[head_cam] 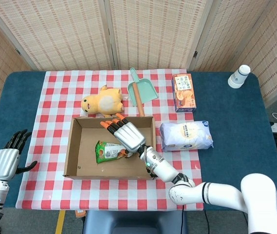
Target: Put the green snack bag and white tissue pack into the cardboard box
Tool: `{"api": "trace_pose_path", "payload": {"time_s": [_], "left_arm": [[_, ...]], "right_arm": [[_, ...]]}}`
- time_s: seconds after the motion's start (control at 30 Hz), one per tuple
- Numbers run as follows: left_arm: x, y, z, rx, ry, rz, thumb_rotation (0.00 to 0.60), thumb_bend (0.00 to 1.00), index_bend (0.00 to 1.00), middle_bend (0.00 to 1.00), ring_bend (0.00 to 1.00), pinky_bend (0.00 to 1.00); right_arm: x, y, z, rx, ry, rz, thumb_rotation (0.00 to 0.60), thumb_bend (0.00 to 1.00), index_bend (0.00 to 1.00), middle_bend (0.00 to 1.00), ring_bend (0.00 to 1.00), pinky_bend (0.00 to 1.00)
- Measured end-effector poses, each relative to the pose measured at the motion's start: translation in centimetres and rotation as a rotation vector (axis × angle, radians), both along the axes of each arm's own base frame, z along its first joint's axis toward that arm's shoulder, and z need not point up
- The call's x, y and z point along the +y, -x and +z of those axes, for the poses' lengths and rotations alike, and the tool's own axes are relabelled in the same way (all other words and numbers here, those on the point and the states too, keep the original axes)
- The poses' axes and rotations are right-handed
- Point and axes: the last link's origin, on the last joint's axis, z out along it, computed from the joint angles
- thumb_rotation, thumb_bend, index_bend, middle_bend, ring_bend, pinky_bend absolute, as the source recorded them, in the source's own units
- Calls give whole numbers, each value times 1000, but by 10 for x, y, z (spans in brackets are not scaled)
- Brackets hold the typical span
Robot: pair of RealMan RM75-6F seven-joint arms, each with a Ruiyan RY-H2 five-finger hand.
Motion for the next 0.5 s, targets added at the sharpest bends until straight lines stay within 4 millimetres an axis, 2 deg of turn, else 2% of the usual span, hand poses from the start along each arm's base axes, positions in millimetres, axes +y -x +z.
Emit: {"api": "trace_pose_path", "payload": {"time_s": [0.17,0.37,0.5], "left_arm": [[0,1,-1,2,6,2,600,187,104,28,0,226],[0,-1,-2,5,8,-1,600,187,104,28,0,227],[0,-1,-3,10,10,-1,600,187,104,28,0,227]], "right_arm": [[2,-2,27,9,50,23,600,0,27,103,0,68],[4,9,86,82,162,22,600,0,42,103,0,87],[4,34,134,176,245,-54,600,0,30,103,0,87]]}}
